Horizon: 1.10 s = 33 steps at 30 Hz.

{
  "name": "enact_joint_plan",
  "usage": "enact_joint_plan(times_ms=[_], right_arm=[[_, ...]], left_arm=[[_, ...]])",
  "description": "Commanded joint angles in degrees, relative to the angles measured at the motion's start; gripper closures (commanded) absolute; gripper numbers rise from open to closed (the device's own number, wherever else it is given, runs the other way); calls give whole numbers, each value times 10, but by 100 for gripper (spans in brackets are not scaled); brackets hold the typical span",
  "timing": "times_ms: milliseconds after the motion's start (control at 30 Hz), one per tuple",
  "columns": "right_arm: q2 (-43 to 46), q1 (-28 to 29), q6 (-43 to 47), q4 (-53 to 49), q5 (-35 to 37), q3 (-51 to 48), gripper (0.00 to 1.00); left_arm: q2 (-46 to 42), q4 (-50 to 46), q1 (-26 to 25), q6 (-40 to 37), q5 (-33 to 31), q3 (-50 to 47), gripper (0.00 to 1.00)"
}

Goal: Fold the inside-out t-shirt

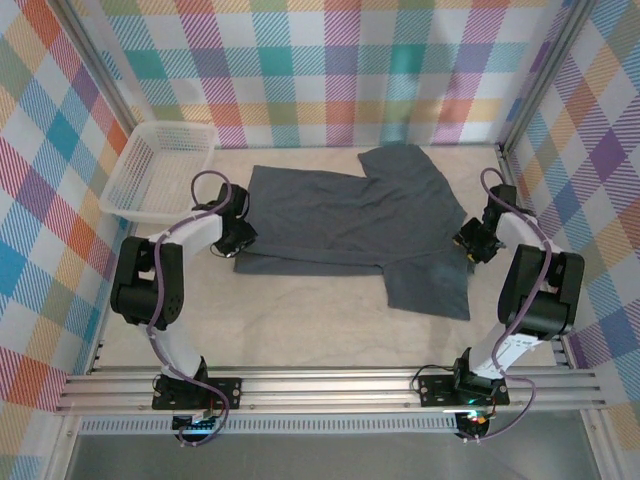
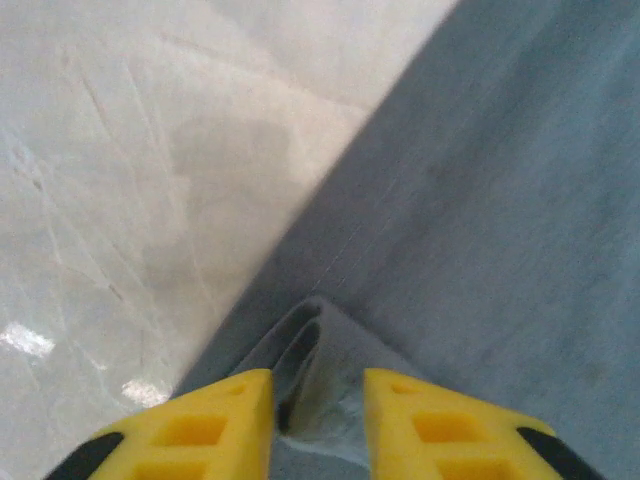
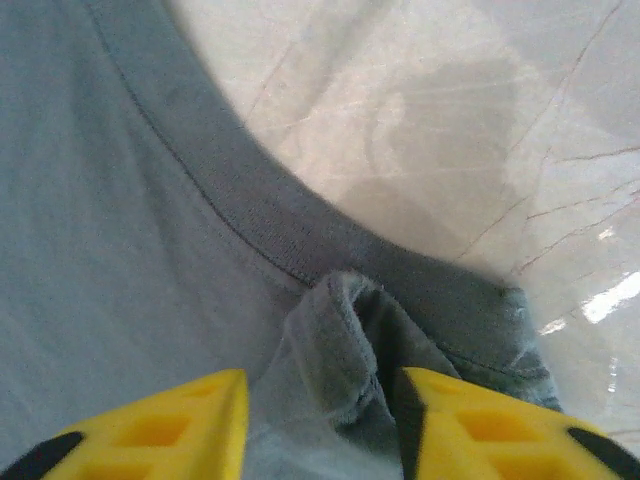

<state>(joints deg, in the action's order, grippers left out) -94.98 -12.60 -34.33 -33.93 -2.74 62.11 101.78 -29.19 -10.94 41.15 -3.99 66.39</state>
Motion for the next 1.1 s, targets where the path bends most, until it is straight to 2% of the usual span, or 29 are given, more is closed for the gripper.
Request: enact_joint_plan(times_ms=[0, 67, 167, 267, 433, 500, 533, 567, 600, 667, 700, 800, 900, 1000, 1067], right_arm=[[104, 1, -39, -50, 55, -41, 46], [184, 1, -73, -41, 71, -108, 40], [257, 1, -94, -50, 52, -195, 40], [260, 2, -98, -78, 42, -248, 41], [223, 2, -61, -34, 8, -279, 44], [188, 3, -41, -21, -11, -269, 49], [168, 4, -28, -12, -32, -262, 55], [150, 5, -23, -10, -47, -255, 62], [137, 9, -19, -14, -66, -245, 77], [142, 26, -25, -24, -96, -229, 96], [154, 40, -30, -32, -114, -219, 100], [182, 94, -74, -59, -176, -172, 100], [173, 142, -167, -24, -227, -131, 100], [129, 155, -245, 48, -218, -73, 100], [58, 151, -254, 48, -175, 20, 100]], left_arm=[[-67, -41, 8, -20, -20, 22, 56], [-111, -34, 8, -32, 8, 7, 53], [-172, -6, 5, -35, 80, -34, 51], [-224, 15, -13, -49, 128, -76, 48], [-291, 24, -35, -72, 113, -130, 40], [-298, 25, -36, -75, 108, -143, 37], [-298, 25, -36, -77, 107, -145, 36], [-296, 24, -36, -77, 105, -146, 35], [-294, 23, -36, -75, 103, -147, 35], [-291, 21, -37, -72, 101, -146, 35], [-289, 21, -37, -70, 101, -146, 35], [-285, 24, -39, -67, 99, -145, 34], [-273, 34, -42, -63, 98, -145, 34], [-255, 38, -45, -51, 94, -138, 29], [-249, 50, -47, -39, 98, -136, 20]])
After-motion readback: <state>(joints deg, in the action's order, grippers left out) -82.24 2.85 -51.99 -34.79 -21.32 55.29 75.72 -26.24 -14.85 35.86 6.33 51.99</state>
